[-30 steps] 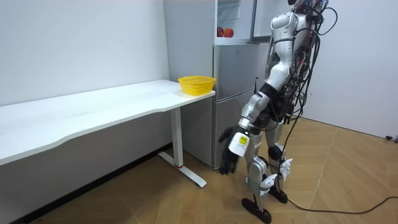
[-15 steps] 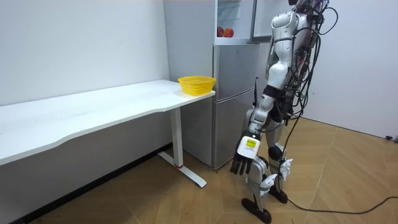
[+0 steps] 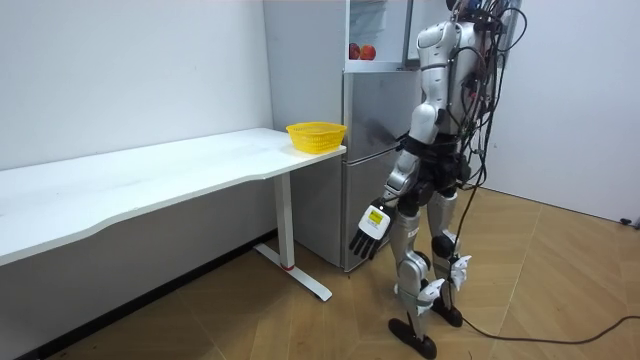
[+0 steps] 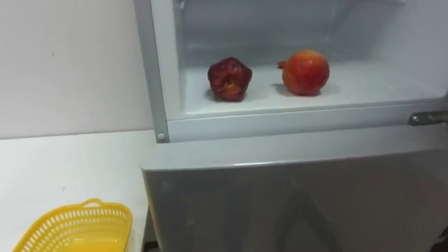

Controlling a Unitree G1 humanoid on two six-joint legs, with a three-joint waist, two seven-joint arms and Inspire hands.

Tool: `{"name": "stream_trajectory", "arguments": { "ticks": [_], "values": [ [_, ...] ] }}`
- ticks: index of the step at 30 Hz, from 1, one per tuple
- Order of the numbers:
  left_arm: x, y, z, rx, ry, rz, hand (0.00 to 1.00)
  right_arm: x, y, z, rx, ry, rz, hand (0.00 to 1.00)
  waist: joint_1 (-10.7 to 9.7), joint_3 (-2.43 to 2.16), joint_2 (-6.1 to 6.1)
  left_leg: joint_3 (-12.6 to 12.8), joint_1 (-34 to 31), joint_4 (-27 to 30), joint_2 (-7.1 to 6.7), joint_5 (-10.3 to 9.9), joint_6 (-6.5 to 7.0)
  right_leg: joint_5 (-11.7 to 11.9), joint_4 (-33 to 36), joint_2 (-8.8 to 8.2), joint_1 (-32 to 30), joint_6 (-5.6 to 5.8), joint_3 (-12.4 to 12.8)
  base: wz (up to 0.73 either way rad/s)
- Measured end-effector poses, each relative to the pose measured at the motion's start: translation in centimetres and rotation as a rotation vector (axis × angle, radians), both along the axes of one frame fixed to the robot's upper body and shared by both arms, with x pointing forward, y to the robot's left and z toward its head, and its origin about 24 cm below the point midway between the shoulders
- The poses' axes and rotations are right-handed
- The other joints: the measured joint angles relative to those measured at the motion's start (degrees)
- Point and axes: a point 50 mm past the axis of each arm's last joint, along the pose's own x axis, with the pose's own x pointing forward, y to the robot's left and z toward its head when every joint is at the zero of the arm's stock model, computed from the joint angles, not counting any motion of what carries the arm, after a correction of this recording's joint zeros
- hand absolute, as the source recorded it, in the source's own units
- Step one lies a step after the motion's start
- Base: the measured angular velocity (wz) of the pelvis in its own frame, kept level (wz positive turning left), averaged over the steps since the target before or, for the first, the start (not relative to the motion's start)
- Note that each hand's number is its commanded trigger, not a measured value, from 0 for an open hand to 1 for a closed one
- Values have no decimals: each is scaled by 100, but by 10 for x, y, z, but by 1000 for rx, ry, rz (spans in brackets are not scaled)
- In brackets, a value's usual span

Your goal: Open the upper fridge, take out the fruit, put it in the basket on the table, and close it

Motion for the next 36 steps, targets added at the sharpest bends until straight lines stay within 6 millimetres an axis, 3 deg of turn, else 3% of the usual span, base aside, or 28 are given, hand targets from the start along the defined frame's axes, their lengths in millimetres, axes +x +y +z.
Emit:
{"name": "stream_trajectory", "arguments": {
  "ticks": [8,15,21,25,36],
  "values": [
    [-21,1,0,16,39,8,0,17,2,60,-78,-317,-89,0,-19,4,15,67,-19,22,30,4,6,8,94,17,-88,-13,5,-4],
    [-31,0,-2,17,96,-47,0,21,24,97,-155,-555,-57,0,36,-56,-6,73,-19,30,75,3,-1,48,93,69,-85,-48,2,-1],
    [-30,-1,-2,17,112,-120,0,21,45,109,-140,-660,17,0,34,-73,16,72,-8,8,100,15,-25,64,84,99,-58,-76,21,0],
    [-28,-2,-3,13,113,-149,0,21,47,113,-133,-680,30,0,44,-73,25,71,-9,-2,102,17,-28,66,87,103,-62,-79,25,0],
    [-26,2,-2,-13,115,-182,0,20,56,122,-110,-751,51,0,44,-29,-42,73,-34,-70,103,21,-32,67,72,105,-98,-79,17,0]
  ]
}}
